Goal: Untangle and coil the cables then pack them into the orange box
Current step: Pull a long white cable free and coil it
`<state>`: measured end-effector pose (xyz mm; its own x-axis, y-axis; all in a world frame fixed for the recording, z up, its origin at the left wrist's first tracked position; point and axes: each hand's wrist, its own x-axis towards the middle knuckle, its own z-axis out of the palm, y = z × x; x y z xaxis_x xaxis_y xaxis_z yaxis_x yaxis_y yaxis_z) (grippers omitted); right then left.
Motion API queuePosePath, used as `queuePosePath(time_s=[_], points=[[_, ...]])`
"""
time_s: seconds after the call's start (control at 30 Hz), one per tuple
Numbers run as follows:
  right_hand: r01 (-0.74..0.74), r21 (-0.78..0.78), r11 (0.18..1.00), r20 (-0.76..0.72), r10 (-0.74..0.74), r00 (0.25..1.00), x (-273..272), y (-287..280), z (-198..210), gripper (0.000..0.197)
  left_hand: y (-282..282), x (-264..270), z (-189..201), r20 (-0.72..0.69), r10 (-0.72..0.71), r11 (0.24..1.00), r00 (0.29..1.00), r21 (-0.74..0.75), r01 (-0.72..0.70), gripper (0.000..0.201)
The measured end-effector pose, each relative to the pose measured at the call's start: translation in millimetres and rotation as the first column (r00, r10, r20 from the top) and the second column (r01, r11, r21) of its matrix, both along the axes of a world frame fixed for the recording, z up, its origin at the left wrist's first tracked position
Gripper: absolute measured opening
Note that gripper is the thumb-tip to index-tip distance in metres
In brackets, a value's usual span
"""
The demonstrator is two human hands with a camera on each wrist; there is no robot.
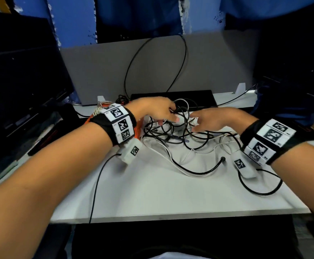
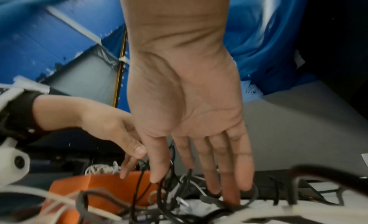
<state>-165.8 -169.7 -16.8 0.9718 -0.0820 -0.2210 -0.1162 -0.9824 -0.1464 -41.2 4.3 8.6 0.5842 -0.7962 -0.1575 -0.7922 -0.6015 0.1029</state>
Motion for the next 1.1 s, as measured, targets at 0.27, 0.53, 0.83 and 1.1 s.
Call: queuePosePath(time_s=[0.27,0.53,0.83,1.1], points=[[-0.064,-0.239,0.969,-0.139,0.031,0.990,29.5,-27.8,-25.5,0.042,-3.4,9.2,-12.0,-0.190,0.128,0.992,0.973,0.043,-0.122,0.037],[0.260,-0.226,0.939,0.099,-0.243,0.965,37.2,-89.7,-10.9,0.023,6.1,16.0,-8.8,-0.370,0.132,0.908,0.920,-0.327,-0.261,0.031],[0.005,-0.009,1.000,0.216,-0.003,0.976,35.5,-46.5,11.7,0.018,3.3,-1.0,-19.0,-0.115,0.106,0.979,0.988,0.185,-0.084,0.040],[-0.173,-0.116,0.978,0.092,0.185,0.978,48.3,-5.2,-23.5,0.017,-4.1,-0.7,-42.1,0.040,0.031,0.934,0.999,0.356,-0.043,0.027]])
